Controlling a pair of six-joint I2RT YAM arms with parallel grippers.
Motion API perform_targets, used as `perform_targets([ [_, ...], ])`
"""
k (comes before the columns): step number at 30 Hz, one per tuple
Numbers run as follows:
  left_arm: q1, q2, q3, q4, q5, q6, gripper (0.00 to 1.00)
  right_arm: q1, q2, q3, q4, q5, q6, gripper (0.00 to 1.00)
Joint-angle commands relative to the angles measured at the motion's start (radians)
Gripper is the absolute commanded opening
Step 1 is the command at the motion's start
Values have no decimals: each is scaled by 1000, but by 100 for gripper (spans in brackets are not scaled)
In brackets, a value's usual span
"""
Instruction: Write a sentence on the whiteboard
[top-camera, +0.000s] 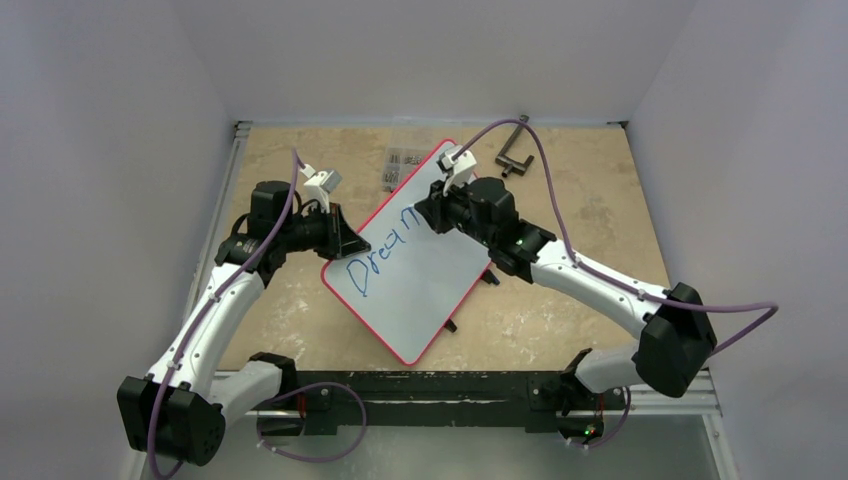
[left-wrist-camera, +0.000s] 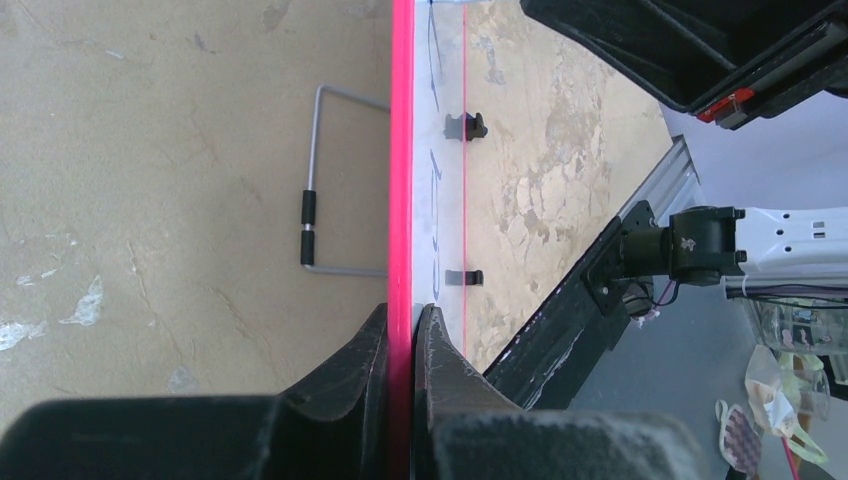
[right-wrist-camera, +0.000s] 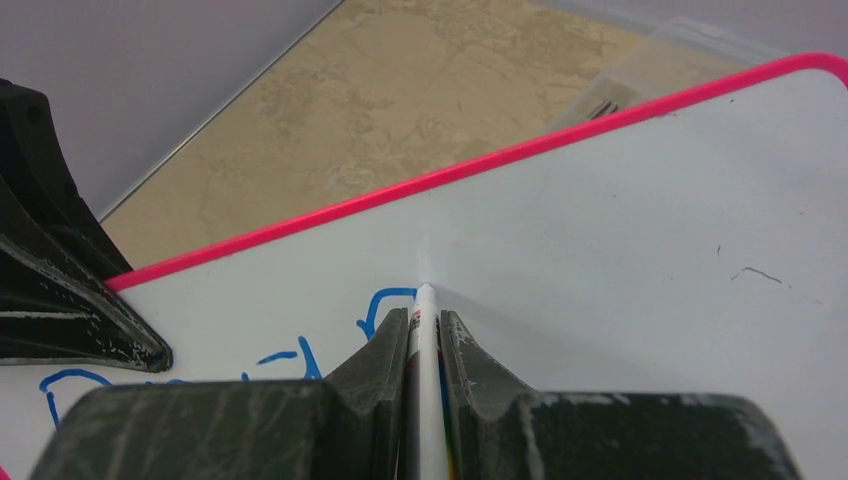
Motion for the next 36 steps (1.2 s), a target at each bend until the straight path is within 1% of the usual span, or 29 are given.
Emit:
perform_targets([
  [1, -5, -6, -11, -23, -122, 163, 0, -4, 28, 72, 0, 28, -29, 0],
  [9, -5, -6, -10, -23, -121, 163, 0, -27, 39, 78, -32, 65, -33, 0],
  [19, -5, -6, -11, -22, -119, 163, 0, -39, 15, 23, -40, 42, -22, 0],
  [29, -6, -4, -9, -20, -115, 161, 0, -39, -46, -44, -54, 9, 7, 0],
  [36, -5, -4, -8, -19, -114, 160, 0, -39, -65, -44, -75, 9, 8, 0],
])
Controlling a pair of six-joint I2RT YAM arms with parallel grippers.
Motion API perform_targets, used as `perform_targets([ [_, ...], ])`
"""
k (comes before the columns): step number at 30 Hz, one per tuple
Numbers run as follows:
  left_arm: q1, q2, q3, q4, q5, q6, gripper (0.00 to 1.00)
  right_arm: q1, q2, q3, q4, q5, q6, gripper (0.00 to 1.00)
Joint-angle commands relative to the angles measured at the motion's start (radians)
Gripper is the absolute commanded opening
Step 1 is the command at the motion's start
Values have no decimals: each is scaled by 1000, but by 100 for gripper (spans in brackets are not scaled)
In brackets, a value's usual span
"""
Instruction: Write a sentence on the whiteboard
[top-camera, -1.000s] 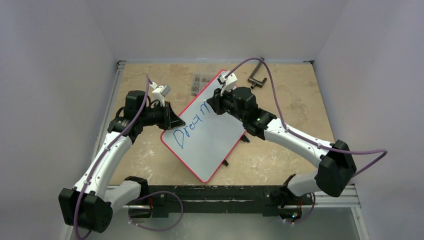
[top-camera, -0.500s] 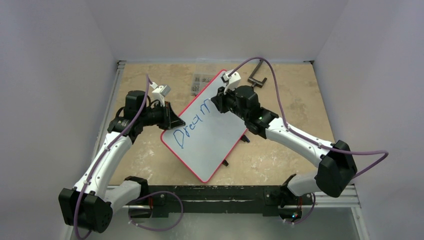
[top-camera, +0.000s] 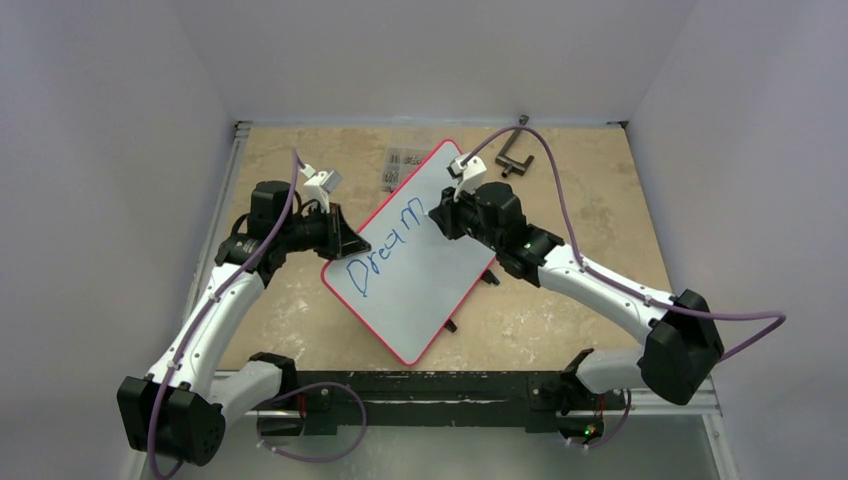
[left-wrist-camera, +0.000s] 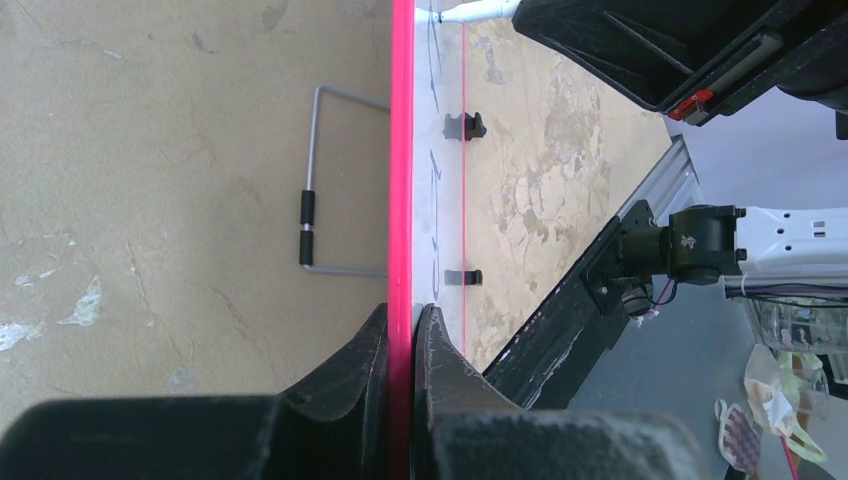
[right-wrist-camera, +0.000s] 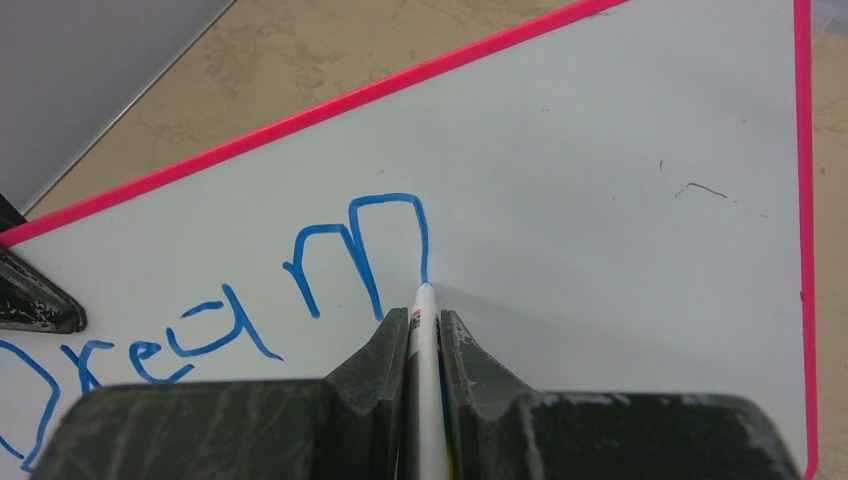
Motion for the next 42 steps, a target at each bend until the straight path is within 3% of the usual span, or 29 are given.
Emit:
perform_targets([
  [1, -5, -3, -9, -19, -116, 160, 0, -4, -36, 7, -16, -10, 11, 0],
  [17, -5, -9, -8, -18, -109, 159, 0, -12, -86, 70, 50, 137, 4, 0],
  [42, -5, -10, -9, -15, -101, 157, 0, -57, 69, 160, 101, 88, 18, 0],
])
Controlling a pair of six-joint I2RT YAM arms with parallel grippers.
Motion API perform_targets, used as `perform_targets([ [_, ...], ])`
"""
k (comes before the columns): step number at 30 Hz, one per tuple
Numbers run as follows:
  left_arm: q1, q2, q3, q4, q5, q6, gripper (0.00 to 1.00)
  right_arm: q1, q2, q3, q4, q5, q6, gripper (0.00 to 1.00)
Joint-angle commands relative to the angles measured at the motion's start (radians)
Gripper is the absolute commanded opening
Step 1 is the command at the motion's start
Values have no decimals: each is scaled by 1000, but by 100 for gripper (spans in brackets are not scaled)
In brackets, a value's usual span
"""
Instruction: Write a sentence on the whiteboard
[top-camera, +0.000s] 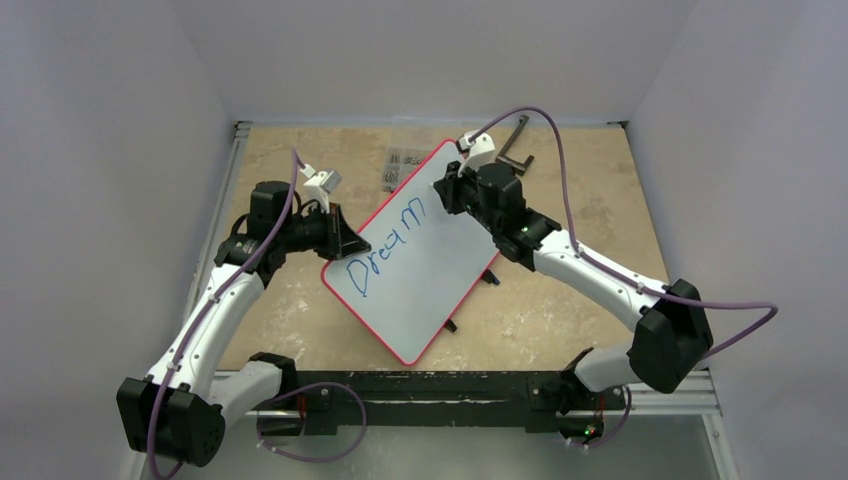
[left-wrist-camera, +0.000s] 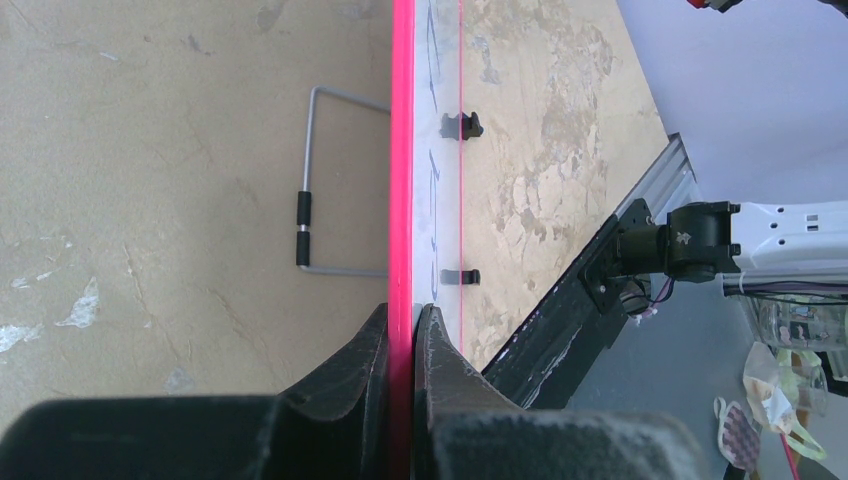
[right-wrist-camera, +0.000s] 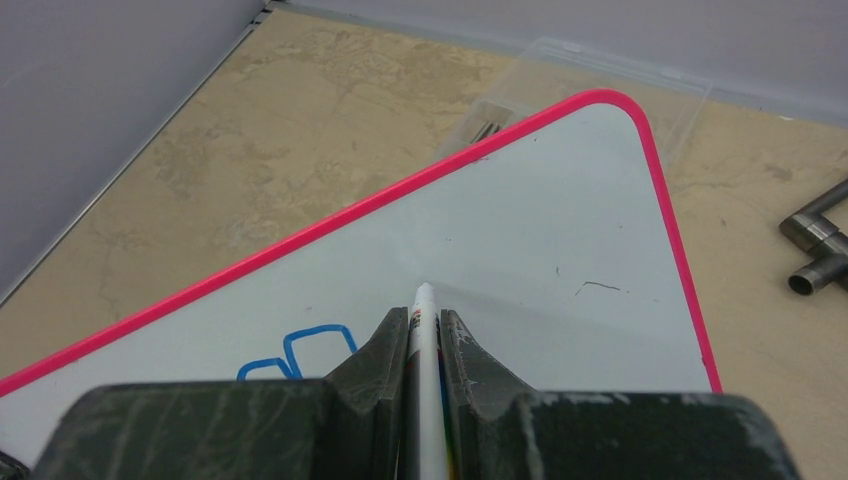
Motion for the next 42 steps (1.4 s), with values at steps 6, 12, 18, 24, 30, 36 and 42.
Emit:
perform_targets([
  [6, -4, -6, -9, -16, -108, 157, 0, -5, 20, 54, 59, -35, 16, 0],
  [12, -4, -6, -10, -16, -106, 157, 0, -6, 13, 28, 84, -90, 18, 0],
  [18, -4, -7, -9, -16, -107, 157, 0, -6, 15, 4, 89, -131, 23, 0],
  [24, -4, -7, -11, -16, -108, 157, 0, -5, 12, -29, 92, -152, 24, 0],
  [30, -4, -7, -11, -16, -110, 157, 0, -6, -11, -77, 95, -155, 42, 0],
  [36, -4, -7, -10, -15, -110, 157, 0, -5, -40, -121, 88, -116, 50, 0],
  [42, -4, -7, -10, -17, -110, 157, 0, -14, -42, -124, 56, -35, 49, 0],
])
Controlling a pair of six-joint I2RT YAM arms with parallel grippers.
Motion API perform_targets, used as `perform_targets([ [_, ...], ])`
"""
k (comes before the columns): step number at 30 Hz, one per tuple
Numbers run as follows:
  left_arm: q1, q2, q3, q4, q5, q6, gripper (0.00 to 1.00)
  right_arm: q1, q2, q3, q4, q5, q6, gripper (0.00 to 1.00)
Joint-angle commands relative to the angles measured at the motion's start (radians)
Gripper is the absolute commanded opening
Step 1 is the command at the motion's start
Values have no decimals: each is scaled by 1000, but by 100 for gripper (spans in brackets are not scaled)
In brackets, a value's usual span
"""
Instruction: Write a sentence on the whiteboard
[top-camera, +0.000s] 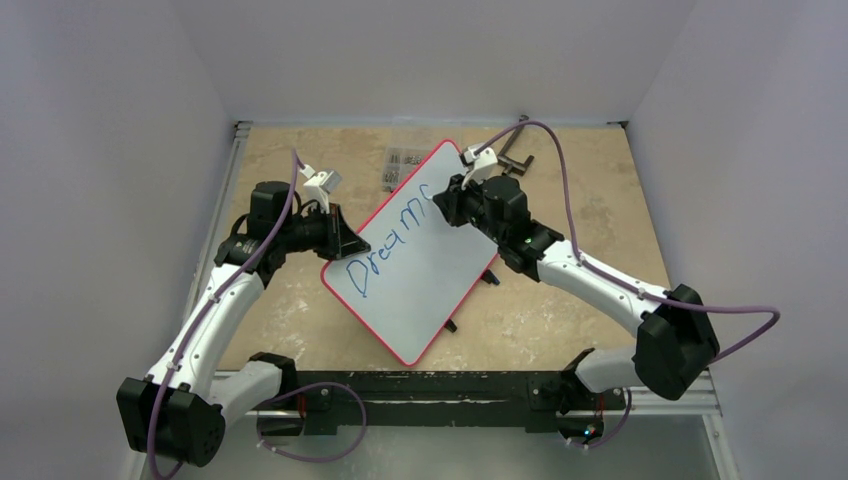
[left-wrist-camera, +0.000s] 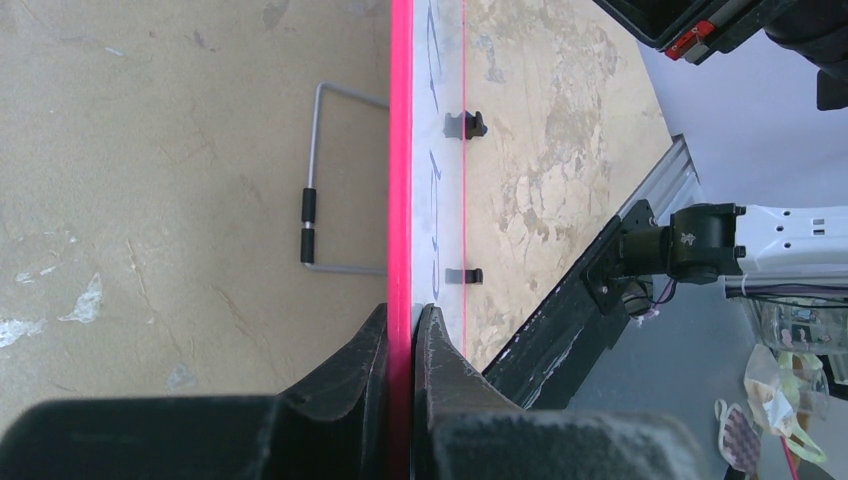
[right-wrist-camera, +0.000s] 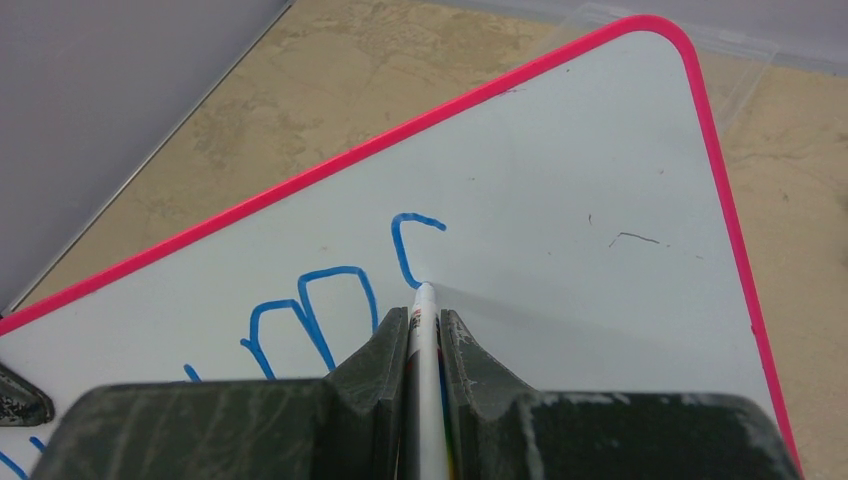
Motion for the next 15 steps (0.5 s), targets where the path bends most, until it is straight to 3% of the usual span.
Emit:
perform_targets([
  [1, -5, -9, -11, -11, -104, 157, 0, -12, -4, -3, -38, 72, 9, 0],
  [15, -5, -10, -12, -11, -105, 157, 0, -38, 13, -19, -57, 17, 13, 0],
])
